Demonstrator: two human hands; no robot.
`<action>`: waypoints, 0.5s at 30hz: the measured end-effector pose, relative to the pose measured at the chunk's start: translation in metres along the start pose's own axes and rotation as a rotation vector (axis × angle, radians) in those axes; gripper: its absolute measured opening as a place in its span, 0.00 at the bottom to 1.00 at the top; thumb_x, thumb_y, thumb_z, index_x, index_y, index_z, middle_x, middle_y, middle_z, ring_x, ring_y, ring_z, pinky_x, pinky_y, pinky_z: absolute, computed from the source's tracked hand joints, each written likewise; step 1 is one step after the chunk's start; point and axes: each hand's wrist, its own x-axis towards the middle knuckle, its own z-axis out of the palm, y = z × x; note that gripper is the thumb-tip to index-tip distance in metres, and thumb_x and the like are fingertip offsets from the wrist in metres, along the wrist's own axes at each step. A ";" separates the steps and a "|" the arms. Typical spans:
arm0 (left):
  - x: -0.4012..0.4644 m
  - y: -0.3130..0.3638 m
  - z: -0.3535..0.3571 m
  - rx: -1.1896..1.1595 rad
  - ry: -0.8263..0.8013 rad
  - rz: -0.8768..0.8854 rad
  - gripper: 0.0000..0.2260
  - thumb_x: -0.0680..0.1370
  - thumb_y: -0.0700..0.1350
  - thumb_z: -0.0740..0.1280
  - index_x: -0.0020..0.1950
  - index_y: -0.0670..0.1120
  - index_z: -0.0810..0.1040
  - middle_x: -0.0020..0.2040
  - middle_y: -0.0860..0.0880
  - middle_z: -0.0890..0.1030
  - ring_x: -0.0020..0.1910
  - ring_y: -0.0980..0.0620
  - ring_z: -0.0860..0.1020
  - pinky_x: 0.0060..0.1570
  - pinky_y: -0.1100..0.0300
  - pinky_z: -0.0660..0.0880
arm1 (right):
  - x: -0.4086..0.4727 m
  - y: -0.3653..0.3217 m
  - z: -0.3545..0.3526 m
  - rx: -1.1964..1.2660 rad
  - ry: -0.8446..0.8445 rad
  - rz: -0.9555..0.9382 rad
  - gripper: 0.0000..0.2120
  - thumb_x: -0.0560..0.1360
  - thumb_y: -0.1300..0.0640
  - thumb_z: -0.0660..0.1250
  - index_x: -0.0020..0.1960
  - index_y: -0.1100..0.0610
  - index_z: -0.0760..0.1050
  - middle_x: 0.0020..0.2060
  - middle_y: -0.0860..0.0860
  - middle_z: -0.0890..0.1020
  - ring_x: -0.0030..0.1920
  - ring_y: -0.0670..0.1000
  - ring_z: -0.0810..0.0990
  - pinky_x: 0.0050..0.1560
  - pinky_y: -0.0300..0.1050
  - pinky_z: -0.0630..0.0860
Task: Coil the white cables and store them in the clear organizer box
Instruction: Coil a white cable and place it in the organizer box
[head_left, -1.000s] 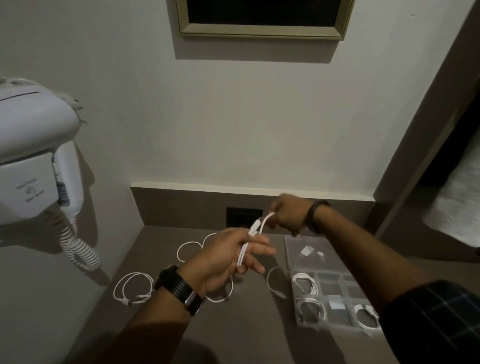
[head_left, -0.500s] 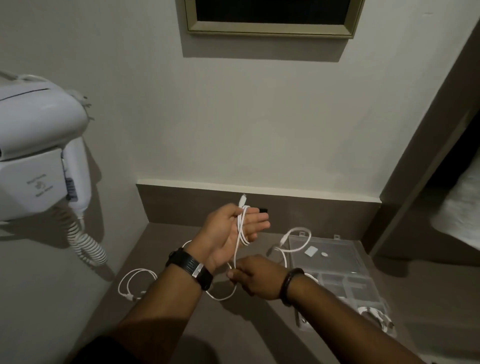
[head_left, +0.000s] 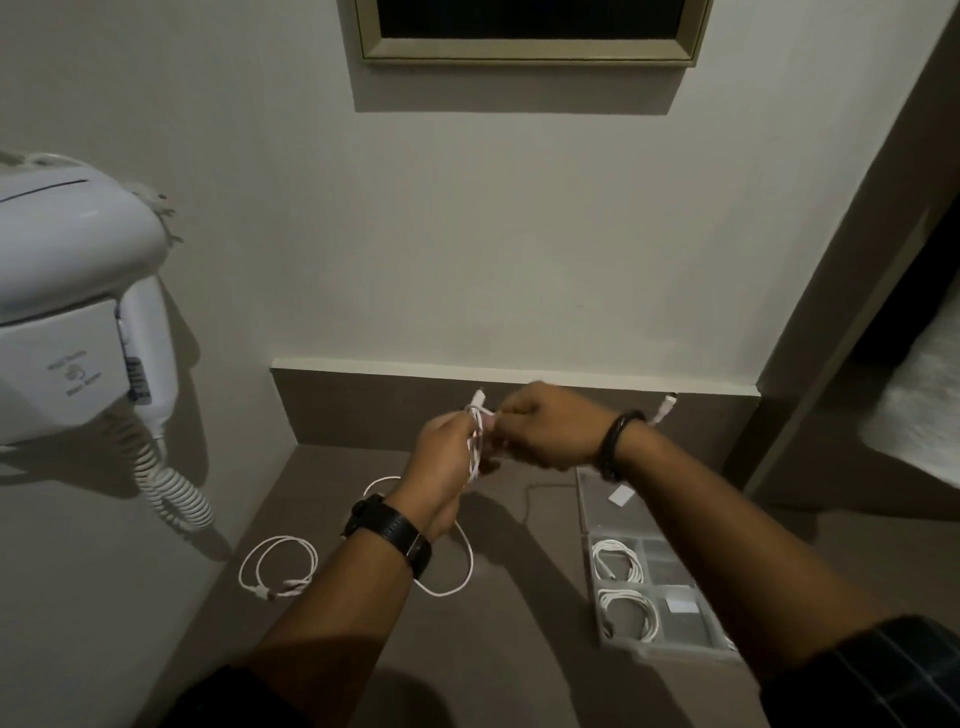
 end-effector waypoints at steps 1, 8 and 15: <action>0.002 0.005 0.001 -0.041 0.021 0.015 0.10 0.78 0.40 0.59 0.45 0.42 0.80 0.37 0.47 0.82 0.33 0.51 0.78 0.30 0.62 0.74 | -0.006 -0.004 0.011 0.059 -0.019 -0.042 0.16 0.79 0.54 0.59 0.34 0.55 0.74 0.19 0.46 0.72 0.17 0.42 0.66 0.20 0.33 0.64; 0.008 0.027 -0.004 -0.424 -0.192 -0.098 0.17 0.79 0.42 0.51 0.57 0.36 0.76 0.48 0.41 0.86 0.47 0.46 0.85 0.43 0.57 0.78 | -0.031 0.014 0.046 0.251 -0.043 -0.086 0.17 0.81 0.51 0.56 0.42 0.57 0.77 0.22 0.46 0.73 0.22 0.42 0.69 0.28 0.35 0.69; -0.011 0.040 0.004 -0.376 -0.339 -0.074 0.20 0.75 0.46 0.50 0.53 0.37 0.76 0.26 0.51 0.67 0.20 0.55 0.62 0.27 0.60 0.65 | -0.016 0.056 0.040 0.172 -0.084 0.153 0.17 0.80 0.47 0.58 0.42 0.57 0.78 0.27 0.48 0.72 0.24 0.44 0.68 0.28 0.39 0.67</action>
